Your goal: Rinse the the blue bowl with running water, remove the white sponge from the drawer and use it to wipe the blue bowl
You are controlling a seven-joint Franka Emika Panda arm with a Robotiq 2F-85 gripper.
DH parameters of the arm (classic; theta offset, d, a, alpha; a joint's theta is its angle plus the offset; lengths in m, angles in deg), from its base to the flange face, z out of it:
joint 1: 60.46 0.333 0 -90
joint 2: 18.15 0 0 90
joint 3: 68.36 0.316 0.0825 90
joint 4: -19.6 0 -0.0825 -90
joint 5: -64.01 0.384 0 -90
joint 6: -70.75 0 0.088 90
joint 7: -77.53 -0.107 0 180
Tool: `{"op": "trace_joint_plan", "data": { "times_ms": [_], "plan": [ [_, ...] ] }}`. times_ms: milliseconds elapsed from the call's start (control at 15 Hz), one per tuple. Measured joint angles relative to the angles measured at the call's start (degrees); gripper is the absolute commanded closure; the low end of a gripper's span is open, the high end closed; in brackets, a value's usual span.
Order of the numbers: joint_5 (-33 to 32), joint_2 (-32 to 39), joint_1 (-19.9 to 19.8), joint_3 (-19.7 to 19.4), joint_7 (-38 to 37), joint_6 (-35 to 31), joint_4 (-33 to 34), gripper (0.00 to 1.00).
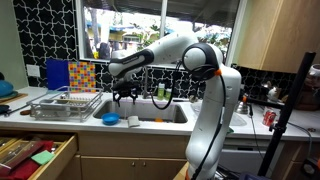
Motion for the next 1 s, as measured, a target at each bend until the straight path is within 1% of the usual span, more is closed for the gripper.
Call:
{"op": "trace_joint_plan", "data": {
  "times_ms": [200, 400, 667, 800, 1000],
  "plan": [
    [0.4, -3.2, -0.9, 0.2, -0.4, -1.4, 1.8, 0.00],
    [0.4, -4.5, -2.2, 0.6, -5.5, -3.6, 3.8, 0.00],
    [-8.2, -3.9, -3.6, 2.7, -16.1, -3.7, 5.9, 0.00],
    [-9.3, -3.1, -3.7, 3.4, -18.4, -1.7, 6.9, 0.00],
    [-9.4, -2.4, -3.7, 3.6, -19.1, -1.1, 7.6, 0.00]
  ]
}}
